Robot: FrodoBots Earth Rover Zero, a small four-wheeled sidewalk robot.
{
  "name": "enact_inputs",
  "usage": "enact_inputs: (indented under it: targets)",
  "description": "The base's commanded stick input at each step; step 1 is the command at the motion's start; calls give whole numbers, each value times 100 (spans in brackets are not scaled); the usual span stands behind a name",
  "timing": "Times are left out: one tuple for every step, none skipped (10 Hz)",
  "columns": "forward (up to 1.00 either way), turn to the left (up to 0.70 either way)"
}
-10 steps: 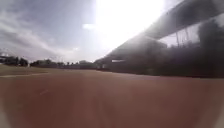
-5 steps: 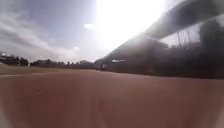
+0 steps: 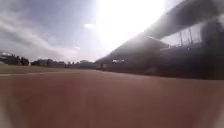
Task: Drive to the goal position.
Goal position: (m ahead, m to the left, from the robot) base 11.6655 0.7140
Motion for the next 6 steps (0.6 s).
enact_inputs:
  targets:
    - [70, 0]
    - [70, 0]
    - [70, 0]
    - [70, 0]
    - [70, 0]
    - [70, 0]
